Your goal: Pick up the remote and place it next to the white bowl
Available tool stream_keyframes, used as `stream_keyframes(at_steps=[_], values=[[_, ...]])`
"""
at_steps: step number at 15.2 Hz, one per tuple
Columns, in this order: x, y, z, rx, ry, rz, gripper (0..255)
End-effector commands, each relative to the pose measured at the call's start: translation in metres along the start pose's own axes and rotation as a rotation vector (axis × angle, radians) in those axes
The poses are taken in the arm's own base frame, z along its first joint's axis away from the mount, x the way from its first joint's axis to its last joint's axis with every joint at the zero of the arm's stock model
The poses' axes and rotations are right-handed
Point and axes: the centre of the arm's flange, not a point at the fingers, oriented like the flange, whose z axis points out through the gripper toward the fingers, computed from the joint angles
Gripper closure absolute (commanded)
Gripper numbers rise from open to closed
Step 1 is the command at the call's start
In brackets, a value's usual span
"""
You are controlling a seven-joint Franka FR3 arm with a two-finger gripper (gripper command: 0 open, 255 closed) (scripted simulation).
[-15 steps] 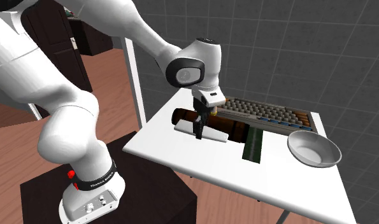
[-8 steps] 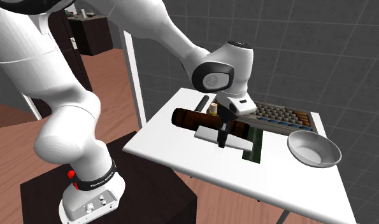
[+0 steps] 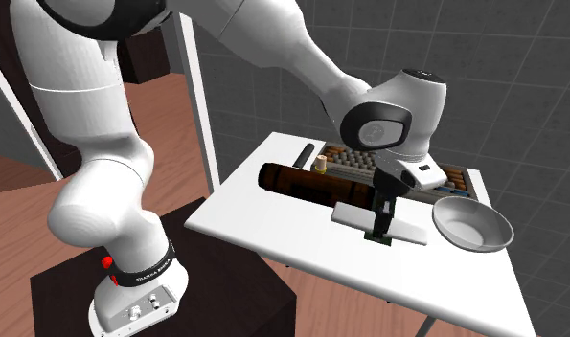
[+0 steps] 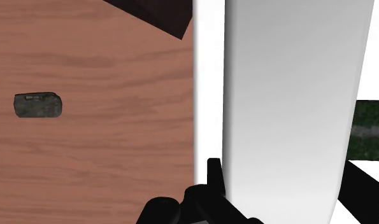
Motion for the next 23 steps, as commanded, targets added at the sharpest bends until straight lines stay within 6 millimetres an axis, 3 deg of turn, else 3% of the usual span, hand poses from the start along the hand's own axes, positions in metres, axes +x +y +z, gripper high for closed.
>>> stream_keyframes(at_steps=[1, 11, 23], values=[[0.029, 0.004, -0.002, 0.0, 0.001, -0.001, 255], [0.16, 0.019, -0.004, 0.0, 0.001, -0.001, 255], [0.167, 0.02, 0.054, 0.0, 0.001, -0.001, 255]])
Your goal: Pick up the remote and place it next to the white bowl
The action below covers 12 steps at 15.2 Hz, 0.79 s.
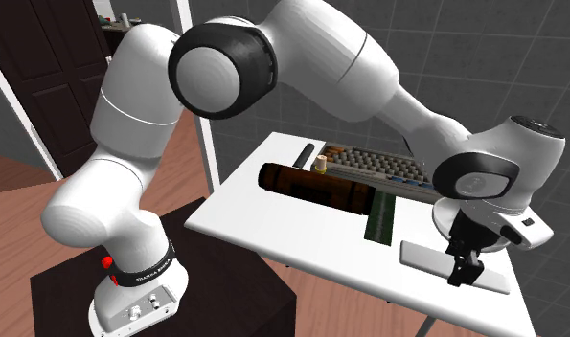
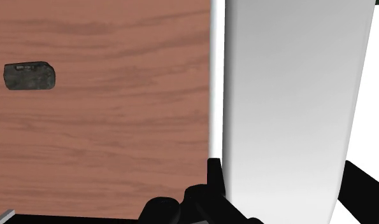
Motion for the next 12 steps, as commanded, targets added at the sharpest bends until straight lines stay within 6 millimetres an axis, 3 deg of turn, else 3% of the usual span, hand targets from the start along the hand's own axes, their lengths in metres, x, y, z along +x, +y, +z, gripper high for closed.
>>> stream_keyframes(at_steps=[1, 12], values=[[0.0, 0.0, 0.01, 0.0, 0.001, 0.0, 255], [0.0, -0.001, 0.068, 0.0, 0.001, 0.0, 255]])
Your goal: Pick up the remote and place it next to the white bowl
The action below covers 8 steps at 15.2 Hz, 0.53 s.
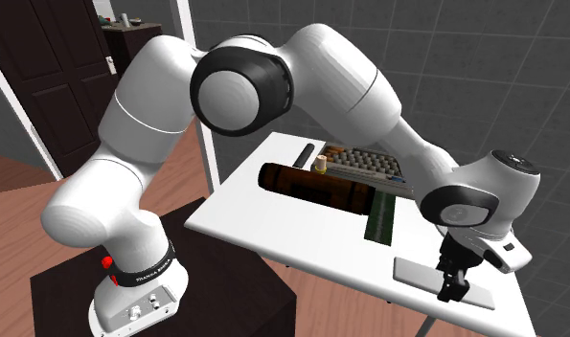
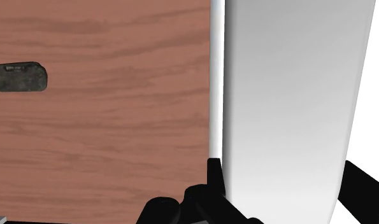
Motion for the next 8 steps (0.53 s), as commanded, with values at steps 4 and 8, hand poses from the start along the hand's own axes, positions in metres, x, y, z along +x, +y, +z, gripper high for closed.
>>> stream_keyframes(at_steps=[4, 8], values=[[0.0007, 0.0002, 0.0156, 0.0, 0.001, 0.0, 255], [0.0007, 0.0002, 0.0156, 0.0, 0.001, 0.0, 255]])
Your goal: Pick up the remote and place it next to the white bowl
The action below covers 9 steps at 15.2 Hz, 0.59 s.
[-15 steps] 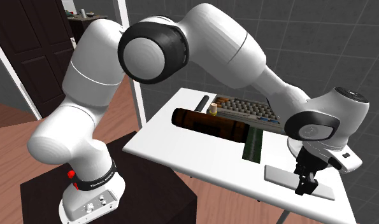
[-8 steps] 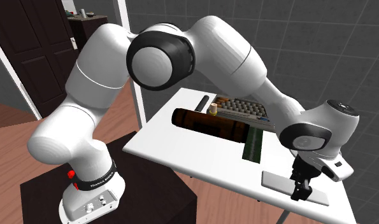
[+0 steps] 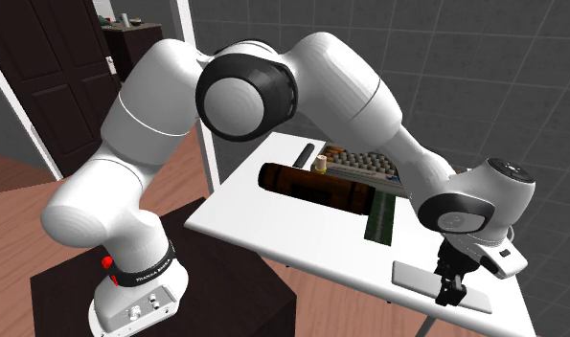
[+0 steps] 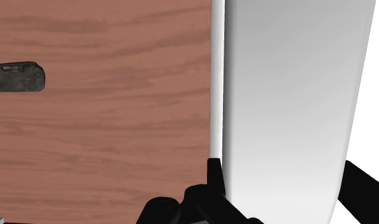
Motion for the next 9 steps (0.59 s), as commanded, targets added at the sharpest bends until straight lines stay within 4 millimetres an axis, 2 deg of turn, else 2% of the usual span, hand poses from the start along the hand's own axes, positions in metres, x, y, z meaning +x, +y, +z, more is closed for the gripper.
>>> stream_keyframes(at_steps=[1, 2, 7, 9], values=[[0.0, 0.0, 0.0, 0.0, 0.0, 0.0, 255], [0.0, 0.0, 0.0, 0.0, 0.0, 0.0, 0], [0.0, 0.0, 0.0, 0.0, 0.0, 0.0, 0], [0.0, 0.0, -0.027, 0.0, 0.0, 0.0, 0]])
